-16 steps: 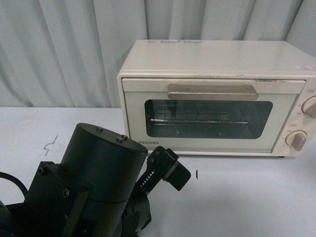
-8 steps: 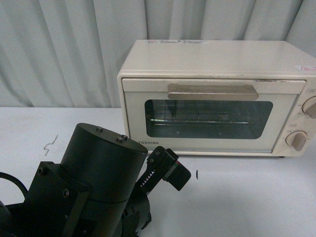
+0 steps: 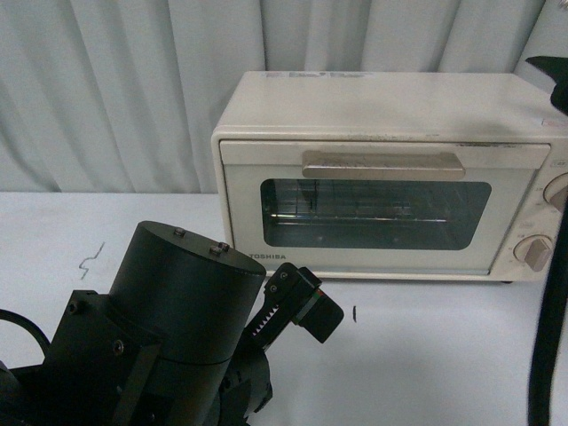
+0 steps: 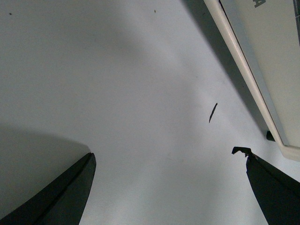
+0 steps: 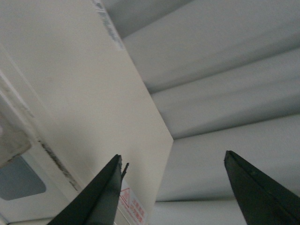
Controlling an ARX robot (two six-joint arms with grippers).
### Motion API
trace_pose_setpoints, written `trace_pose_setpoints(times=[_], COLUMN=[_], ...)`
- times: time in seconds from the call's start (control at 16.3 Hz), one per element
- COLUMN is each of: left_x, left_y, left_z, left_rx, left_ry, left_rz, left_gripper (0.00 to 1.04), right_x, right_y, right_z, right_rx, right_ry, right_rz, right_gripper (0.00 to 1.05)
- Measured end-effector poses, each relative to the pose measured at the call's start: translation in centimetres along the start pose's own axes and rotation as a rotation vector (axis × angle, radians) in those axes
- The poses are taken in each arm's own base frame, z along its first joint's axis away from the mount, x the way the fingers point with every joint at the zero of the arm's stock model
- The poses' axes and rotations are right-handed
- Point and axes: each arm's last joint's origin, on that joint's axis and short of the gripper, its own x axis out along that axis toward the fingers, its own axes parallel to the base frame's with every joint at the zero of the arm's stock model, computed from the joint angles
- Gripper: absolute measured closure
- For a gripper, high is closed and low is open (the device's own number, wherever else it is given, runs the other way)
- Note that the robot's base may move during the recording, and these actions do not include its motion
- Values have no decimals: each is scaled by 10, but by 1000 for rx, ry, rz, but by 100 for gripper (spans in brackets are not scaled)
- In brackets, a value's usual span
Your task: Open oven
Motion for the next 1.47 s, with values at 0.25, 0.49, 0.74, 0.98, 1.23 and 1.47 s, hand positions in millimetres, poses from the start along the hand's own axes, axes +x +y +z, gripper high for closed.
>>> trace_pose_setpoints(times=[0.25,0.49,0.74,0.98,1.23,1.47], left_x=[0,0,0,0,0,0], left_y=[0,0,0,0,0,0], left_z=[0,0,0,0,0,0], left_rx=[0,0,0,0,0,0], left_ry=[0,0,0,0,0,0], left_rz=[0,0,0,0,0,0], left_gripper=[7,7,7,7,7,7], right_x=[10,32,39,41,39,34], right_y=[18,59,67,68,66,63], right_z=[11,12,8,8,9,10], right_rx=[-189,-419,-432,-432,-399,-323], right_ry=[-55,-111,-141,-142,-120,-91], right_rz=[101,277,306,318,375,431], right_gripper=[71,103,103,103,103,103])
